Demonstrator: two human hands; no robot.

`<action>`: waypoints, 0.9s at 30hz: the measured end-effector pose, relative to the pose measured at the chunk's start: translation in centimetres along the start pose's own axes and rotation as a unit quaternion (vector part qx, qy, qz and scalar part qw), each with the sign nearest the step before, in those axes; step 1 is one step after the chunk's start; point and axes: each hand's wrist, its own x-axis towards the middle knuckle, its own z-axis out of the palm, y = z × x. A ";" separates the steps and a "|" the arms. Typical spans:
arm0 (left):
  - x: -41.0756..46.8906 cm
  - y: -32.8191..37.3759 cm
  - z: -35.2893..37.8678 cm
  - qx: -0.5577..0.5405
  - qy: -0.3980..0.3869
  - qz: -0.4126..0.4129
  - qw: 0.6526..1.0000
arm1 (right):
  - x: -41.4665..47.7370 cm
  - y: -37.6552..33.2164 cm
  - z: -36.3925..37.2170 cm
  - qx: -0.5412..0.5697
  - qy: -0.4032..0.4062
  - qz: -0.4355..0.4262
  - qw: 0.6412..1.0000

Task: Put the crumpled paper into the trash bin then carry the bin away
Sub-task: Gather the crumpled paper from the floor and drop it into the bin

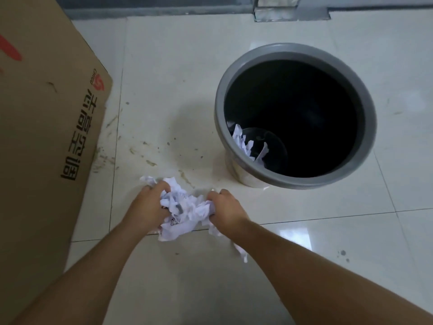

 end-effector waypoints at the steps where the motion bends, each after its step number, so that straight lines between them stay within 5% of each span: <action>1: -0.8 0.0 -0.9 -0.024 0.021 -0.014 0.999 | -0.3 -0.4 -0.3 0.014 0.015 -0.001 1.000; 6: -4.7 0.7 -6.4 -0.134 0.079 -0.033 0.987 | -1.8 -5.8 -3.7 0.059 0.041 -0.077 0.994; 14: -7.5 10.5 -17.3 -0.248 0.140 0.080 0.955 | -6.8 -15.4 -17.2 0.100 0.123 -0.188 0.969; 18: -7.5 17.7 -18.4 -0.216 0.140 0.168 0.952 | -9.3 -12.9 -23.9 0.106 0.193 -0.173 0.960; 27: -4.9 30.7 -9.8 -0.193 0.057 0.195 0.960 | -12.8 -1.3 -29.7 0.168 0.248 -0.049 0.953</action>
